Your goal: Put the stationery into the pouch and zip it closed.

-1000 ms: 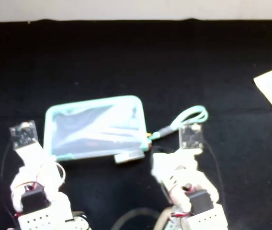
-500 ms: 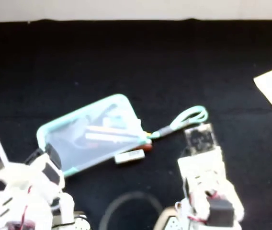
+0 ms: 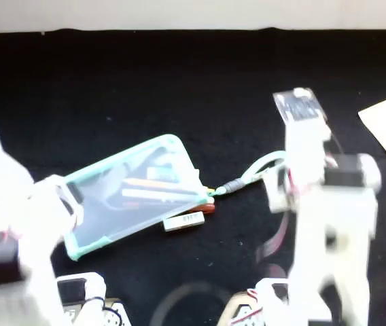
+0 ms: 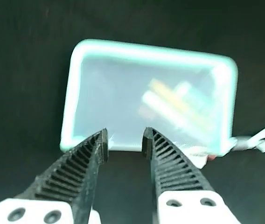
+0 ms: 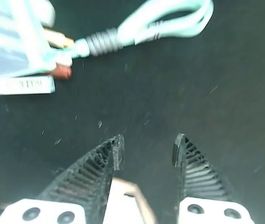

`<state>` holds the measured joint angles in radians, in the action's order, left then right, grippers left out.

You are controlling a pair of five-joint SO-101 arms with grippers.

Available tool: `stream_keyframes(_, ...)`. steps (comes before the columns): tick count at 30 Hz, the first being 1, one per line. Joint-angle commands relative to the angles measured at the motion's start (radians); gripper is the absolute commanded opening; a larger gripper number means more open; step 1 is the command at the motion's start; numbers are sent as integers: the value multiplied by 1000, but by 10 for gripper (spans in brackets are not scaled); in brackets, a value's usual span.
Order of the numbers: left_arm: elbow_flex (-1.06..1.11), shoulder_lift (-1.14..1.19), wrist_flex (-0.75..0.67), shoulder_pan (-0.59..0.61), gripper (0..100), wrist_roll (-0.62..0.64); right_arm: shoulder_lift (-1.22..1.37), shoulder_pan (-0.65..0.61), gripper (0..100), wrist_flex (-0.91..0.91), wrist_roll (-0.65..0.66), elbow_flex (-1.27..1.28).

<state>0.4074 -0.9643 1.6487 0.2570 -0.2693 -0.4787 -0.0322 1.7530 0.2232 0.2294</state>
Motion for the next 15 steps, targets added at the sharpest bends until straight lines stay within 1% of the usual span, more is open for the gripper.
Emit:
stream_keyframes(1, -30, 131, 5, -18, 141, -43, 280, -10, 183, 13, -84, -157)
stream_keyframes(5, -30, 124, 3, -18, 141, -49, 483, -10, 183, 13, -147, -272)
stream_keyframes(10, -28, 116, 3, -18, 141, -49, 645, -7, 181, 12, -153, -357)
stream_keyframes(13, -28, 116, 3, -18, 141, -49, 693, 36, 181, 12, -153, -390)
stream_keyframes(15, -28, 116, 3, -18, 141, -49, 713, 87, 181, 5, -153, -412)
